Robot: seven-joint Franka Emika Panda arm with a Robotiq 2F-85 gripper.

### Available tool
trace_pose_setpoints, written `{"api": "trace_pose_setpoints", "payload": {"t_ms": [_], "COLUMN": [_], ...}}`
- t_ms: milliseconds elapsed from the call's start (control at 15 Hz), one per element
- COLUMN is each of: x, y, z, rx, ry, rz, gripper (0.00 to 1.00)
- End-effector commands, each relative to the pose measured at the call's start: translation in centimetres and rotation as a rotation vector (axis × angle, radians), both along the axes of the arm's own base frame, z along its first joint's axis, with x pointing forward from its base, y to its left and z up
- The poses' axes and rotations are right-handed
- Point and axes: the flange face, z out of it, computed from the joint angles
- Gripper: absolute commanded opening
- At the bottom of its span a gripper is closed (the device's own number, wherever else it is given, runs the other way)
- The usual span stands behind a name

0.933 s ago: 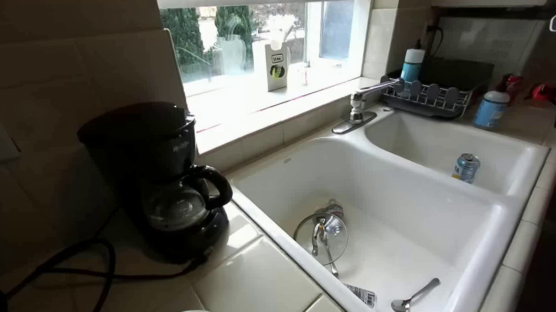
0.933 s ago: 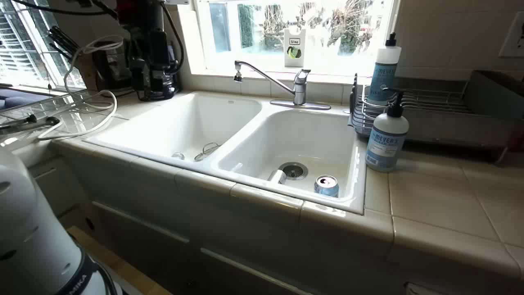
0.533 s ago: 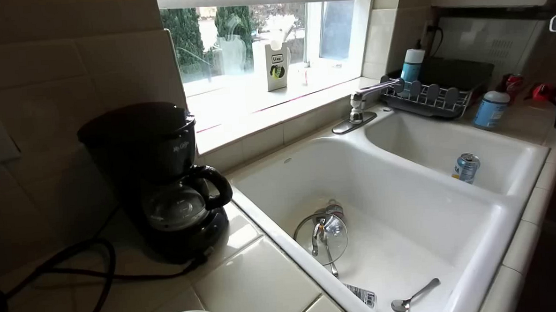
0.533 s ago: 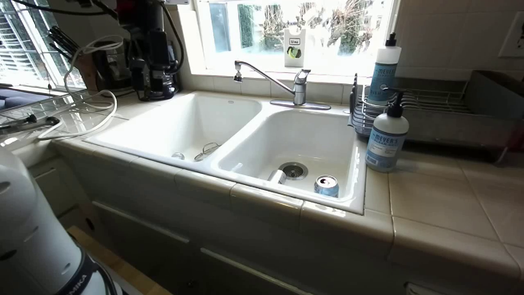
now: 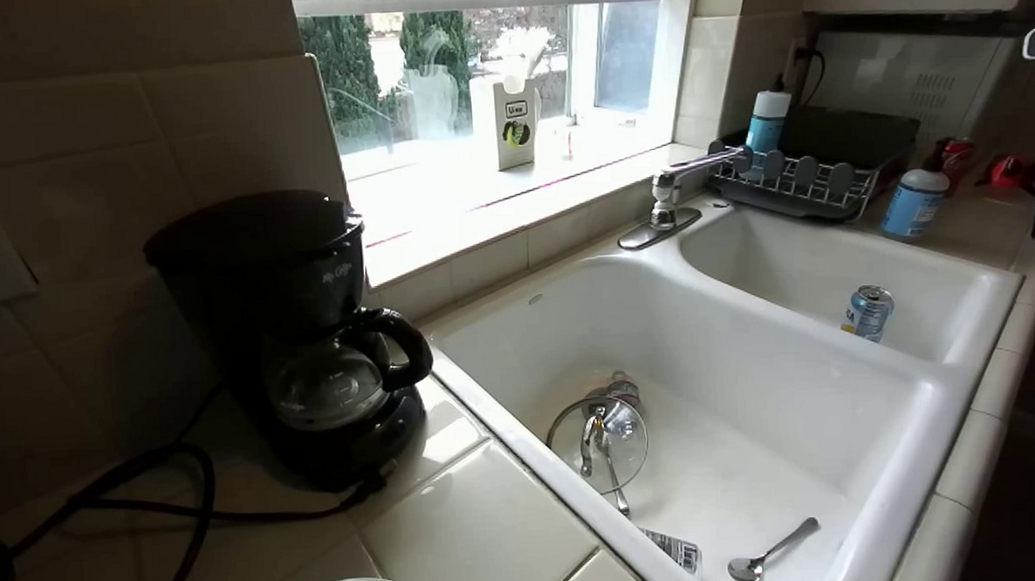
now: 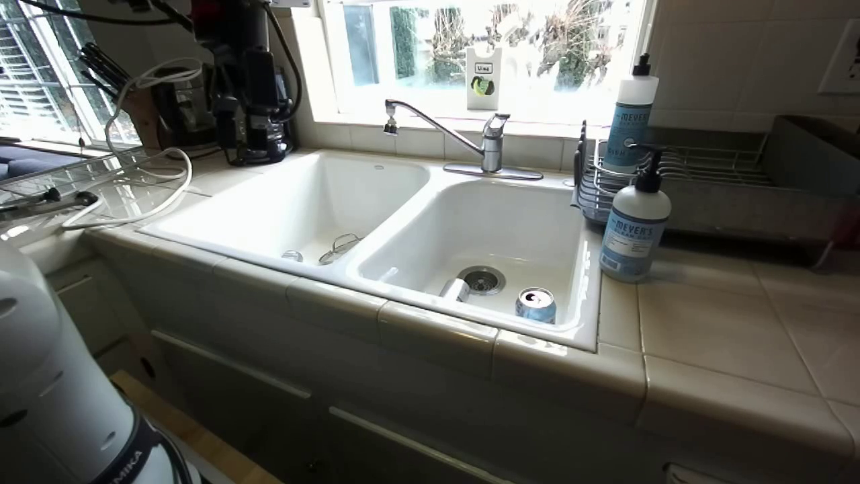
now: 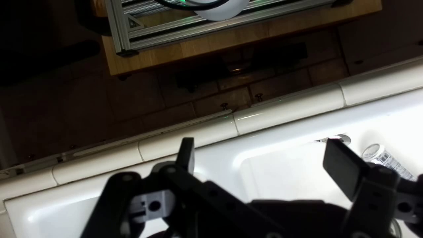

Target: Push down on the bottle

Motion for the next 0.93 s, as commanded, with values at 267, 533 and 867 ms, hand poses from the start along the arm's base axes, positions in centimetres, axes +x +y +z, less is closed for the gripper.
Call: {"api": "trace_pose_setpoints", "payload": {"t_ms": [267, 533, 867], "x": [1.2, 3.4, 5.9], "y": [-1.5, -7.5, -16.2], "z": [0.1, 1.0, 3.7], "rx": [-0.001, -0.018, 0.015], "ry": [0.0, -0.037, -0.156], "rz": [-0.132, -0.351, -0.61], "gripper": [1.0, 1.0, 1.0]}}
